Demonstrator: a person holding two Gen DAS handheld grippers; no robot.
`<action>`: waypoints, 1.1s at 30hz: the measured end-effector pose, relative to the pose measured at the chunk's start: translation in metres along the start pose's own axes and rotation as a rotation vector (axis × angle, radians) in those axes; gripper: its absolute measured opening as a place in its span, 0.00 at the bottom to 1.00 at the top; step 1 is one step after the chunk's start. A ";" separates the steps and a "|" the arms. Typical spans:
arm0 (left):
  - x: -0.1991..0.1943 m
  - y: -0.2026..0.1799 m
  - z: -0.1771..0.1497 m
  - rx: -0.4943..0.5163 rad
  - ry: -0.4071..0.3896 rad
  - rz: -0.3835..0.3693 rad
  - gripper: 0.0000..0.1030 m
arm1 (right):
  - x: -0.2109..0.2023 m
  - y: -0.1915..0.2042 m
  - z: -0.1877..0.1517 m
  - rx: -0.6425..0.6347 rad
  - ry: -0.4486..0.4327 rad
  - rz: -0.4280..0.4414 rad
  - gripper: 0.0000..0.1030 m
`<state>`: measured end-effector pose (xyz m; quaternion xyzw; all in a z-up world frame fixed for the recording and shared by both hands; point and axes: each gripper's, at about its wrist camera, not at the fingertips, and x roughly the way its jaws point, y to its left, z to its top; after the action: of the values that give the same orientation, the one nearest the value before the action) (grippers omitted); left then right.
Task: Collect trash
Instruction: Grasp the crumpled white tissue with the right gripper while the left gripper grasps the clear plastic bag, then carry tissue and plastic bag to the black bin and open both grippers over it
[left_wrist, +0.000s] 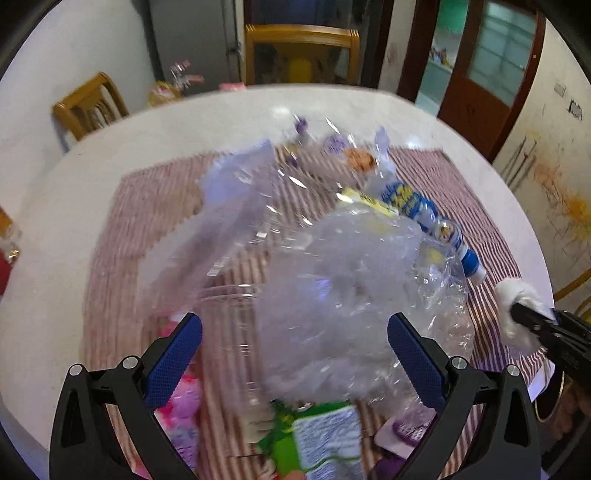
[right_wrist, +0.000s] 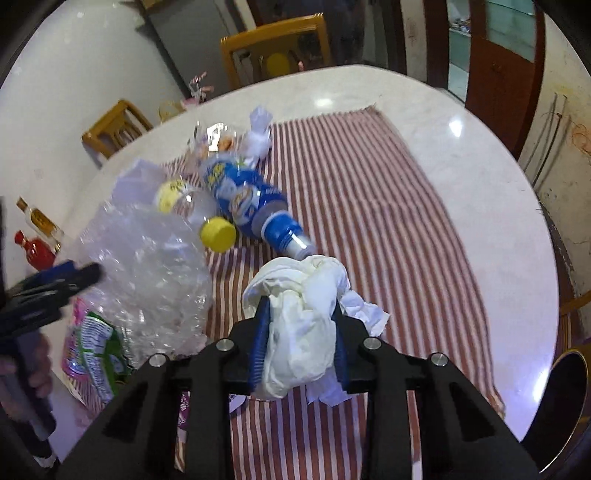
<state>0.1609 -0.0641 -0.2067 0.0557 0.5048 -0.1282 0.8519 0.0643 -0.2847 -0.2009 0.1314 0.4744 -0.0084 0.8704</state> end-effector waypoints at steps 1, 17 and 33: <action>0.005 -0.003 0.001 -0.006 0.022 -0.014 0.86 | -0.006 -0.001 0.001 0.005 -0.013 0.001 0.31; -0.090 0.024 0.021 -0.124 -0.222 -0.173 0.03 | -0.022 -0.004 0.008 0.032 -0.091 0.037 0.35; -0.149 -0.139 0.035 0.227 -0.294 -0.451 0.03 | -0.136 -0.168 -0.028 0.329 -0.341 -0.253 0.32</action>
<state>0.0838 -0.1814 -0.0544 0.0180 0.3580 -0.3769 0.8541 -0.0575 -0.4556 -0.1397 0.2075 0.3256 -0.2160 0.8968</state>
